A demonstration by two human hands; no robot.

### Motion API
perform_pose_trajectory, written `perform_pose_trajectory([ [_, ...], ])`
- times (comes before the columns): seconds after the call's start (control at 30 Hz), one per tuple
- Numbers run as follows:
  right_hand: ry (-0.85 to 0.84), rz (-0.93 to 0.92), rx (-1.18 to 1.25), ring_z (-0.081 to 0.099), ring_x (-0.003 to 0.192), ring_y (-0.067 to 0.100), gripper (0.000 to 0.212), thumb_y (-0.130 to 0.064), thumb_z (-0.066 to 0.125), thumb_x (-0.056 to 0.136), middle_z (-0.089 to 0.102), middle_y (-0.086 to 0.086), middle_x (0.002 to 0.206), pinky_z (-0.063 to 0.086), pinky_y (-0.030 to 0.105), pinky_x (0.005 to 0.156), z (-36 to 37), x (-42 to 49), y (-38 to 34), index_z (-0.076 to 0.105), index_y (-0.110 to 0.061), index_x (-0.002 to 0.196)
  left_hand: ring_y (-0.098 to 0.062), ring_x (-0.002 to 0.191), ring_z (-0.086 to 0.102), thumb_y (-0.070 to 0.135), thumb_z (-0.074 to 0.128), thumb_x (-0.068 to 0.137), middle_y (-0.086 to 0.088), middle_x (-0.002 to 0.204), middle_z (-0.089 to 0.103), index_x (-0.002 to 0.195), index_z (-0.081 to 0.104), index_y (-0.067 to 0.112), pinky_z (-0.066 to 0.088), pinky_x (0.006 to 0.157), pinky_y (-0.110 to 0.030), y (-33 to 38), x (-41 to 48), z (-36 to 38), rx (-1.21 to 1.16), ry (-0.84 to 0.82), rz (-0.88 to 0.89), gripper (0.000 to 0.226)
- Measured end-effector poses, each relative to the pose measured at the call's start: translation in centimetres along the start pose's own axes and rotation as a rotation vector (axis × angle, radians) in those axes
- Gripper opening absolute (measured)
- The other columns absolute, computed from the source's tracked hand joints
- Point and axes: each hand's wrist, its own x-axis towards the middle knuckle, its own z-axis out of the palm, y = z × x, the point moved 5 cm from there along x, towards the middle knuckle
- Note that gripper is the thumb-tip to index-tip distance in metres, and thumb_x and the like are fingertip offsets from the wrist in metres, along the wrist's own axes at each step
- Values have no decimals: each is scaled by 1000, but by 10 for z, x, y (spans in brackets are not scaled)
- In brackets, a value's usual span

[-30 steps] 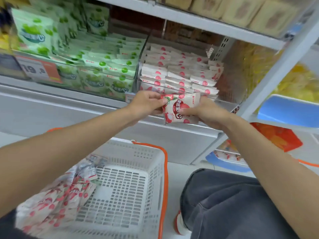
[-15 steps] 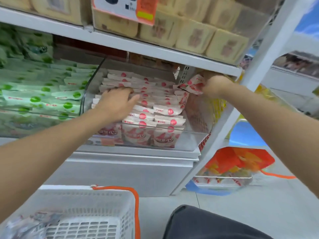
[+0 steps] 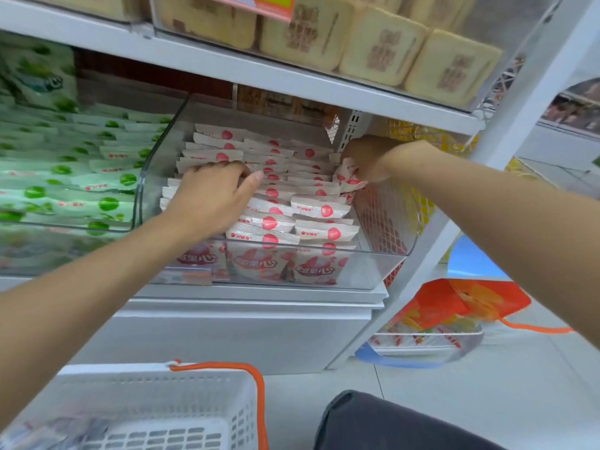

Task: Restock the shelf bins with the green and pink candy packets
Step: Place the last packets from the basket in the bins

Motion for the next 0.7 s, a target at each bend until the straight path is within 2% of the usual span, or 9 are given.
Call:
perform_pose_trajectory([
  [0.13, -50, -2, 77, 54, 118, 28, 53, -2, 51, 92, 52, 11, 134, 48, 28, 83, 19, 0, -6, 43, -11, 143, -22, 76, 57, 55, 16, 100, 1, 80, 60, 91, 58, 20, 47, 87, -46, 1, 0, -2, 8, 16, 17, 55],
  [0.2, -41, 6, 140, 52, 121, 26, 56, -8, 60, 89, 50, 8, 138, 44, 26, 81, 17, -1, -2, 43, -15, 143, -22, 77, 57, 55, 16, 100, 1, 80, 60, 91, 58, 21, 46, 88, -45, 2, -1, -2, 7, 20, 24, 55],
  [0.27, 1, 21, 185, 54, 119, 26, 54, -15, 70, 85, 53, 6, 134, 45, 26, 84, 9, 0, 5, 52, -15, 136, -23, 79, 56, 55, 17, 100, 0, 81, 61, 92, 58, 21, 46, 88, -45, 2, 0, -2, 8, 24, 32, 54],
  [0.37, 92, 35, 186, 58, 110, 27, 47, -18, 72, 84, 59, 9, 125, 50, 29, 82, -1, 3, 10, 59, -11, 128, -24, 79, 56, 55, 17, 100, 0, 82, 61, 94, 59, 20, 45, 87, -44, 2, 0, -2, 8, 26, 37, 55],
  [0.53, 31, 50, 154, 60, 106, 27, 52, -19, 73, 85, 60, 11, 118, 52, 29, 83, 20, 9, 1, 55, -7, 132, -23, 80, 57, 56, 16, 99, 0, 83, 62, 97, 60, 19, 44, 86, -43, 1, 0, -1, 14, 34, 43, 57],
  [0.7, 18, 33, 219, 51, 123, 28, 66, -17, 70, 87, 49, 11, 137, 41, 23, 83, 26, 6, -2, 40, -11, 146, -25, 87, 58, 55, 18, 100, -2, 92, 64, 106, 62, 18, 42, 91, -44, 2, 0, -2, 10, 30, 39, 57],
])
